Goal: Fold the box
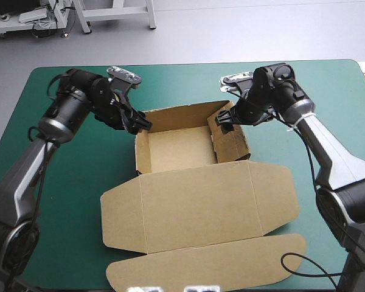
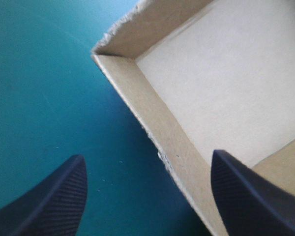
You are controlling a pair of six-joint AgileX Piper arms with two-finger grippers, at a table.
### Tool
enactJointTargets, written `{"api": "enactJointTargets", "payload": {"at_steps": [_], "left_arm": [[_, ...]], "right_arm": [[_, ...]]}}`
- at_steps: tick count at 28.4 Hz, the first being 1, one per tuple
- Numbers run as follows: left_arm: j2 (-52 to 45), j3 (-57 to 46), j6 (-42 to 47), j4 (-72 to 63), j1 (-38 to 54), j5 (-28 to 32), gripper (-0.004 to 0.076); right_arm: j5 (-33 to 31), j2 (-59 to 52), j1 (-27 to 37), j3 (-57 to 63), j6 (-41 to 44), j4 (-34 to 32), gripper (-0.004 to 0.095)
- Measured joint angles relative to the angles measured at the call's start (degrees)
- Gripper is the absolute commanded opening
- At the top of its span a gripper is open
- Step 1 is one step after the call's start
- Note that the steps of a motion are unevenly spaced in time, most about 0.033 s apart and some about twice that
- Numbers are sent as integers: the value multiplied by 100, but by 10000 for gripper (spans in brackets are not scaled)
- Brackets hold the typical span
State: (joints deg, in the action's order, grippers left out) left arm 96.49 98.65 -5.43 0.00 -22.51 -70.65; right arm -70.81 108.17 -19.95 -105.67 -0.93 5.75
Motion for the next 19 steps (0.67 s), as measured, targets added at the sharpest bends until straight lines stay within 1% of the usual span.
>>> {"api": "enactJointTargets", "payload": {"at_steps": [2,5,8,10,13,16,19], "left_arm": [[-369,33,0,0,0,-27,500],[-991,-49,0,0,0,-52,400],[-1733,-385,-6,0,0,-65,177],[-2294,-804,-115,58,0,-85,-6],[-3291,-1856,-306,362,0,-114,-9],[-3892,-2668,-269,624,0,-114,-9],[-4372,-3394,-181,584,0,-114,-9]], "right_arm": [[0,-157,6,-87,-65,-11,822],[-13,-347,15,-128,-118,-140,820],[-41,-435,23,-138,-138,-212,820],[-41,-435,25,-145,-143,-212,820],[-45,-375,25,-145,-143,-201,820],[-45,-258,25,-145,-143,-188,820],[-45,-43,25,-145,-143,-110,820]]}}
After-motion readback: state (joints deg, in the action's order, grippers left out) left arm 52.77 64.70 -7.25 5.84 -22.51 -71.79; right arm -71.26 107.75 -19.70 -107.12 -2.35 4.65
